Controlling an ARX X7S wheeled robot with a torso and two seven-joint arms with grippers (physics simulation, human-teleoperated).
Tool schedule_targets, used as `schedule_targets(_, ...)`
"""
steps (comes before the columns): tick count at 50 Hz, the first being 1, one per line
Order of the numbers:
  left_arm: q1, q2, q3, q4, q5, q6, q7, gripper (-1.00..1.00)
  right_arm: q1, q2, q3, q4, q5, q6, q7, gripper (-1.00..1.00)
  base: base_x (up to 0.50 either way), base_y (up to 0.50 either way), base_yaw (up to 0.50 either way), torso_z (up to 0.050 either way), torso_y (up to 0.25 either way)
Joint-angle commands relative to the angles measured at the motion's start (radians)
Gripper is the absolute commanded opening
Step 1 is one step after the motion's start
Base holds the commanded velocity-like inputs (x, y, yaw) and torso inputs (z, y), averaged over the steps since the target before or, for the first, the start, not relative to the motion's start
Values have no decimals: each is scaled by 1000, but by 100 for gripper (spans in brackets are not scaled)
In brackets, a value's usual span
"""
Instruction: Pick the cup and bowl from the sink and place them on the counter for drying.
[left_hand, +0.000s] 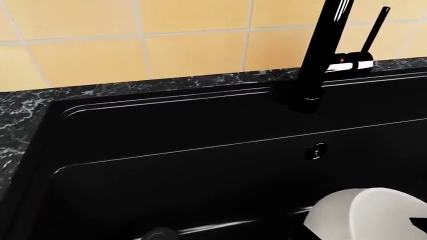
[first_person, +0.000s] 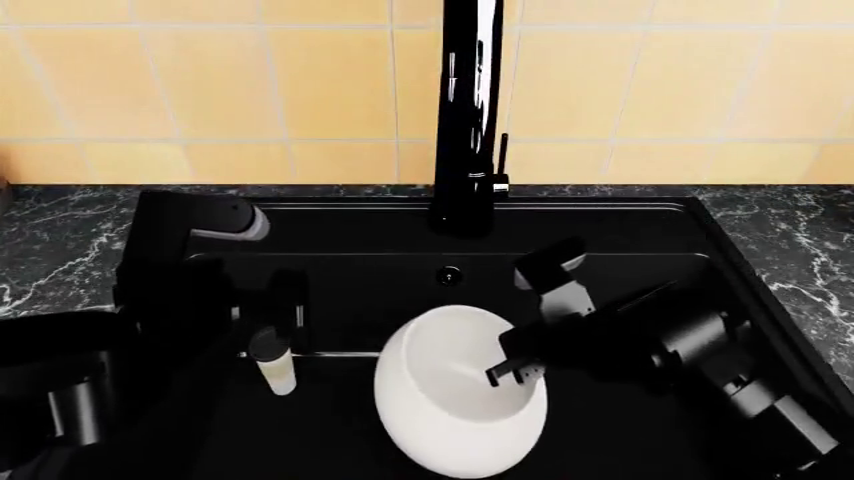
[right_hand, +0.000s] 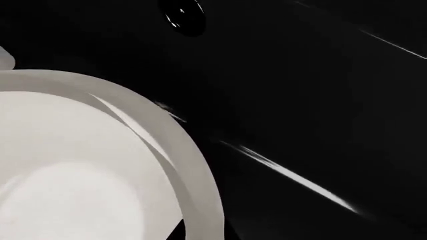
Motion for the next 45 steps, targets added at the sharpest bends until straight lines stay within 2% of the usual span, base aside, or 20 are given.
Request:
schedule_targets(1, -5, -5, 13, -2, 16, 11, 8, 100, -2, 103, 25, -216, 78, 124, 55, -100, 0, 0, 0, 0, 0)
schedule_targets(13, -1, -4, 18, 1, 19, 26, 9, 100, 56, 211, 154, -383, 215, 280, 193, -100, 0, 0, 0, 0, 0)
schedule_targets(21, 4, -18, 14, 2, 19, 34, 23, 100, 109, 274, 172, -451, 253, 352, 222, -100, 0, 0, 0, 0, 0)
schedule_targets(34, 17, -30, 8, 5, 18, 49, 30, 100, 310, 363, 127, -517, 280, 480, 215, -100, 0, 0, 0, 0, 1)
schedule_targets(45, 30, -32, 12, 7, 29, 68, 46, 100, 546, 424, -39, -477, 241, 478, 166, -100, 0, 0, 0, 0, 0)
